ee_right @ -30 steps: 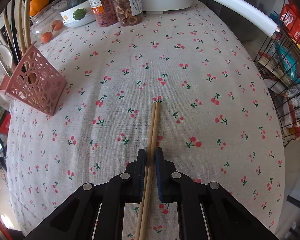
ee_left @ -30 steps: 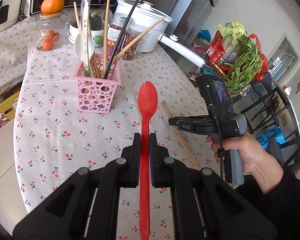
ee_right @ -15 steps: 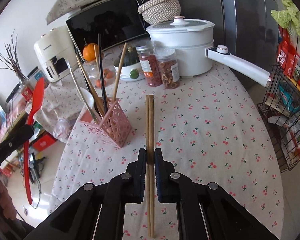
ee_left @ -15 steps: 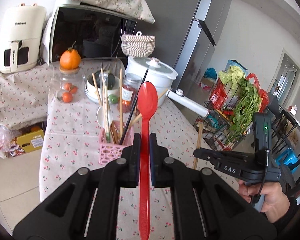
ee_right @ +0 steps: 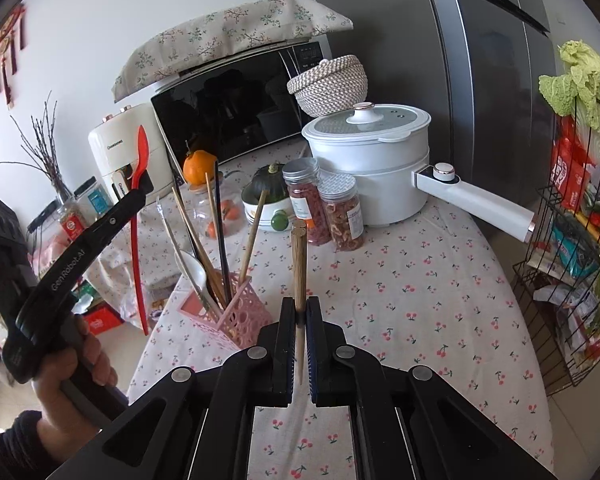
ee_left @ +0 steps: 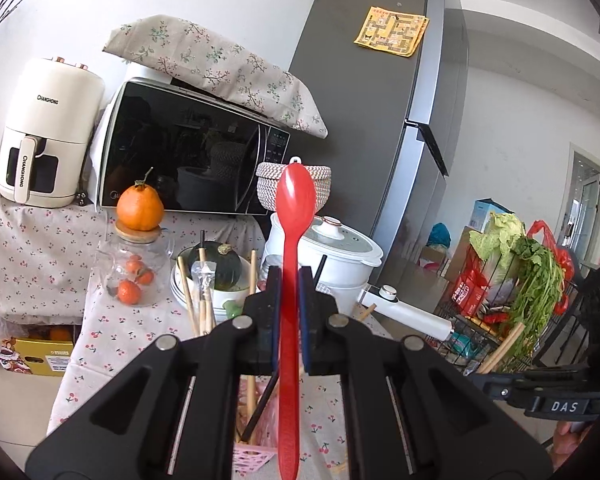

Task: Organize utensils
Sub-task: 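Lower the red spoon into the basket and open the left gripper while the right gripper carries the chopsticks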

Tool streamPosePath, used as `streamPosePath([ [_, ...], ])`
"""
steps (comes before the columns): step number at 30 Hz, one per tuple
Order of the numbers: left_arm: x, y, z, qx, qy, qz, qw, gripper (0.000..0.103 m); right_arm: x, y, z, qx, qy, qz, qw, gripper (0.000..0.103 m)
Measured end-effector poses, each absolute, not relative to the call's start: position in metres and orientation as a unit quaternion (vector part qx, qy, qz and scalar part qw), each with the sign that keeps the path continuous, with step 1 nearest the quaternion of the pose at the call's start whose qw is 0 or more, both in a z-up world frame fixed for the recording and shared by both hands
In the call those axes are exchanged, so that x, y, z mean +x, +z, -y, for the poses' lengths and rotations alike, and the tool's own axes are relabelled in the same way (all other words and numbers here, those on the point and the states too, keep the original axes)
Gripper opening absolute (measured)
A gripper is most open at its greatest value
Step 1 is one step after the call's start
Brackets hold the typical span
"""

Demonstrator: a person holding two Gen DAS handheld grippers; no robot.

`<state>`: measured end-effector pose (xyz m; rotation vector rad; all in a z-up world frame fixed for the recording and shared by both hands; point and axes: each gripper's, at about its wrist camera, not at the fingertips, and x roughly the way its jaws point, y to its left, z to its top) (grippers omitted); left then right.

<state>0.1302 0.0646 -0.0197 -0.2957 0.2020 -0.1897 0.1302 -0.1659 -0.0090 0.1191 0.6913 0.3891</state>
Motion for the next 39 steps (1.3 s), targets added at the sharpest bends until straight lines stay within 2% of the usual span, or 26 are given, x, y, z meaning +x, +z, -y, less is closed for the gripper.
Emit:
streamPosePath([
  [18,0.144,-0.068,-0.046,-0.07,-0.042,-0.007,0.997,0.009,0.137,-0.003,0.171,0.082,0.201,-0.336,0.917,0.005],
  [20,0.144,-0.073,-0.049,-0.071,-0.041,-0.014,0.997,0.018,0.138,-0.004,0.17,0.081,0.201,-0.338,0.916,0.005],
  [22,0.142,-0.073,-0.052,-0.075,-0.039,-0.02,0.996,0.036,0.138,-0.004,0.169,0.08,0.201,-0.339,0.916,0.005],
  [26,0.133,-0.068,-0.057,-0.088,-0.031,-0.033,0.995,0.044,0.137,0.0,0.169,0.084,0.204,-0.334,0.917,0.005],
  [27,0.131,-0.065,-0.057,-0.089,-0.03,-0.037,0.995,0.05,0.135,0.002,0.169,0.085,0.205,-0.331,0.917,0.005],
  [28,0.128,-0.064,-0.057,-0.089,-0.03,-0.043,0.995,0.06,0.134,0.004,0.169,0.087,0.206,-0.327,0.918,0.005],
  [31,0.119,-0.057,-0.057,-0.092,-0.026,-0.061,0.994,0.076,0.129,0.012,0.168,0.09,0.209,-0.316,0.921,0.005],
  [39,0.098,-0.038,-0.06,-0.106,-0.013,-0.145,0.984,0.096,0.116,0.033,0.156,0.092,0.219,-0.295,0.926,0.005],
])
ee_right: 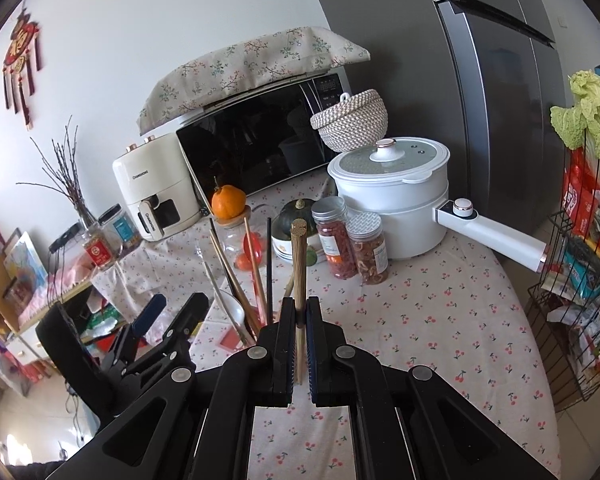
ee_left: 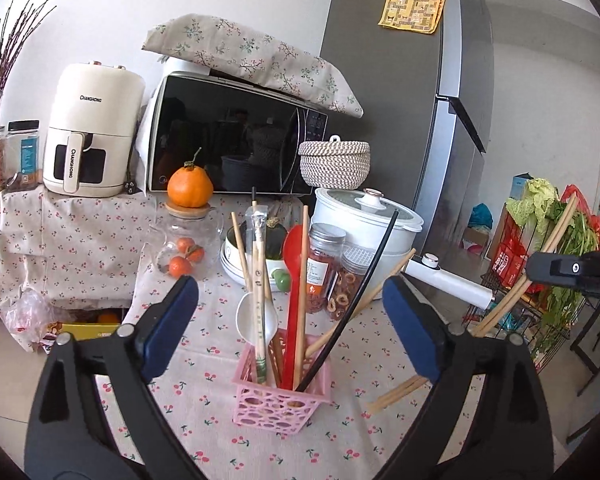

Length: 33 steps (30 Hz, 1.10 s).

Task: Organize utensils
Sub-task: 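Lower the red spoon into the basket and open the left gripper while the right gripper carries the chopsticks, then lower the wooden chopsticks into the pink basket and open the right gripper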

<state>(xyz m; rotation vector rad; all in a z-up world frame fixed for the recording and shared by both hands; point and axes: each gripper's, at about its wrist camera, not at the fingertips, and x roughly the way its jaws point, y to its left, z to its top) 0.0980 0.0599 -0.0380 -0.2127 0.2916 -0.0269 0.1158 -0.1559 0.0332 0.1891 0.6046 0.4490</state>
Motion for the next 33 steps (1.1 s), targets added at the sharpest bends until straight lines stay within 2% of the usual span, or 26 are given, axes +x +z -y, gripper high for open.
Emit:
streamPosePath([
  [7,0.077,-0.034,-0.068,-0.074,-0.002,-0.213,0.974,0.102,0.103,0.046,0.143,0.088,0.228,-0.284,0.927,0.005],
  [12,0.069,-0.035,-0.078,-0.03,0.026,-0.297,0.954,0.102,0.102,0.059,0.132,0.088,0.233,-0.275,0.929,0.005],
  [18,0.068,-0.054,-0.097,-0.05,0.03,-0.374,0.926,0.102,0.113,0.074,0.105,0.067,0.239,-0.265,0.932,0.005],
  [23,0.068,-0.058,-0.093,-0.031,0.01,-0.39,0.92,0.102,0.136,0.067,0.074,0.036,0.235,-0.29,0.927,0.005],
  [29,0.069,-0.052,-0.099,-0.053,0.0,-0.389,0.92,0.102,0.171,0.044,0.037,-0.014,0.234,-0.35,0.907,0.006],
  [30,0.069,-0.05,-0.1,-0.055,0.001,-0.385,0.921,0.102,0.172,0.044,0.037,-0.02,0.228,-0.346,0.91,0.011],
  [32,0.067,-0.047,-0.103,-0.065,0.0,-0.377,0.924,0.102,0.169,0.047,0.042,-0.013,0.226,-0.338,0.914,0.04],
  [33,0.066,-0.045,-0.104,-0.07,-0.001,-0.374,0.925,0.102,0.166,0.05,0.047,0.0,0.226,-0.33,0.916,0.066],
])
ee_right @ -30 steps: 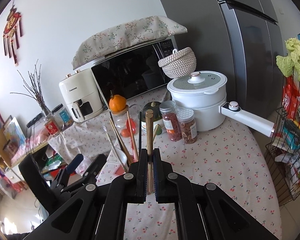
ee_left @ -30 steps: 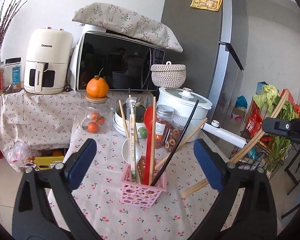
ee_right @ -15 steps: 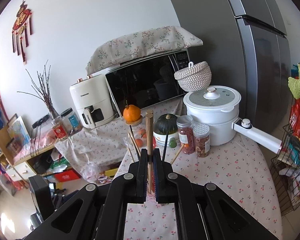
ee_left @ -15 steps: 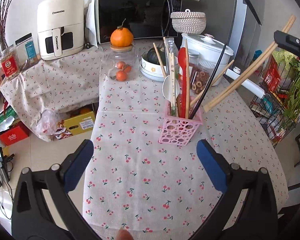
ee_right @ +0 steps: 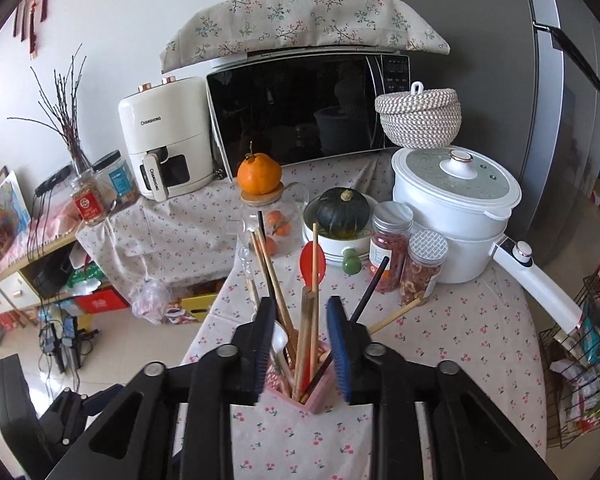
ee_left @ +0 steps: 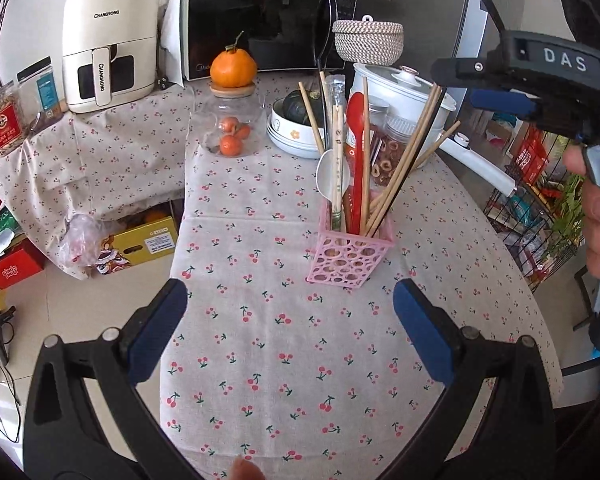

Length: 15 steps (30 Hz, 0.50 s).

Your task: Organize utensils

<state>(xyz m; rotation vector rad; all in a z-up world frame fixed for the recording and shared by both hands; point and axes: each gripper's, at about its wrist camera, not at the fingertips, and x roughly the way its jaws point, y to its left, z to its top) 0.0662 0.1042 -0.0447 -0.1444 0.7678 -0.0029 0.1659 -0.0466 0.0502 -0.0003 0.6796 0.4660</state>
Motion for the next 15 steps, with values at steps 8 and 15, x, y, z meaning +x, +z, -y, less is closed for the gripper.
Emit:
streamPosePath([
  [8,0.059,-0.04,-0.1,-0.081,0.005,-0.385,0.919,0.102,0.134,0.059,0.08,-0.005,0.181,-0.309,0.934,0.103],
  [15,0.042,-0.027,-0.08,-0.079,-0.006,-0.374,0.924,0.102,0.095,0.047,0.103,-0.05,0.138,-0.319,0.936,0.103],
])
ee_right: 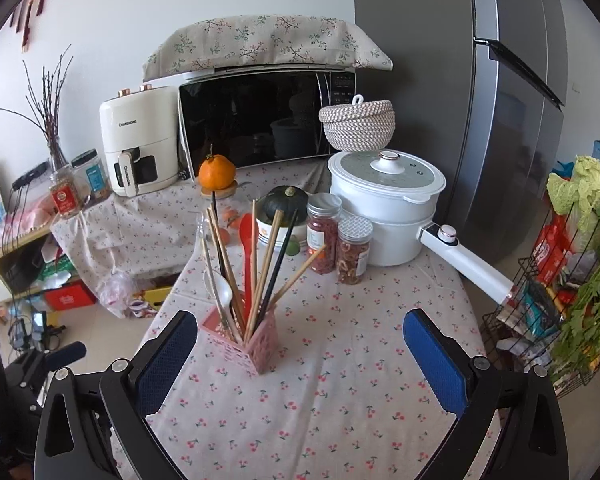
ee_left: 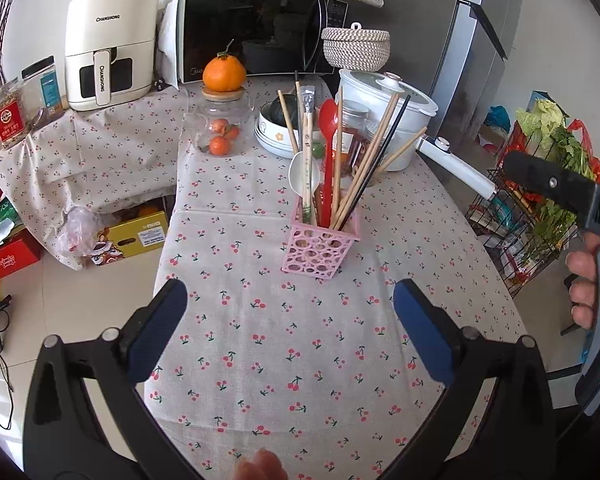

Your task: Organize utensils

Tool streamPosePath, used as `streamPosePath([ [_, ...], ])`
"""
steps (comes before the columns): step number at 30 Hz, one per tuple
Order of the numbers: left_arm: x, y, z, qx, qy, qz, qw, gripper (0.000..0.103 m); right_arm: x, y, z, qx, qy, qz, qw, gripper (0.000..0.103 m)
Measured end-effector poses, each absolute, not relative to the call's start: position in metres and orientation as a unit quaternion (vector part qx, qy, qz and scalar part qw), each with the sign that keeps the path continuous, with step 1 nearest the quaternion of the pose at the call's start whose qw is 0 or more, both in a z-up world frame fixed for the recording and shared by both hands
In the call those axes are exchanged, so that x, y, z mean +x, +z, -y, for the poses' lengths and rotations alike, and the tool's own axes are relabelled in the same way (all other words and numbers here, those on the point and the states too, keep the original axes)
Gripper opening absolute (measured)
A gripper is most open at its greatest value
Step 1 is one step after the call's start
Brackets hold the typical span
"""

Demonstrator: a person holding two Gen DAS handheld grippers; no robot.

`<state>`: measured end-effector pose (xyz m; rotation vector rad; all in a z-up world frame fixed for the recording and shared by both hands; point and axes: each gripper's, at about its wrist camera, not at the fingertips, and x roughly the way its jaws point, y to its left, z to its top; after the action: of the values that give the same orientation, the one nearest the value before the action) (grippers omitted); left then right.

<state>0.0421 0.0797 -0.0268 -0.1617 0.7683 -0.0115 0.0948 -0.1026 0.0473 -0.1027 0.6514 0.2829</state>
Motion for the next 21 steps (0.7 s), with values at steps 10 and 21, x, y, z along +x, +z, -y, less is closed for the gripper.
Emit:
streamPosePath([
  [10,0.021,-0.013,-0.05,-0.044,-0.002,-0.358,0.933,0.102,0.05,0.032,0.147,-0.036,0.087,-0.312,0.945,0.103],
  [21,0.017,-0.012,-0.029,-0.041,0.017,-0.361,0.932,0.102,0.035,0.028,0.169,-0.024,0.07,-0.311,0.948,0.103],
])
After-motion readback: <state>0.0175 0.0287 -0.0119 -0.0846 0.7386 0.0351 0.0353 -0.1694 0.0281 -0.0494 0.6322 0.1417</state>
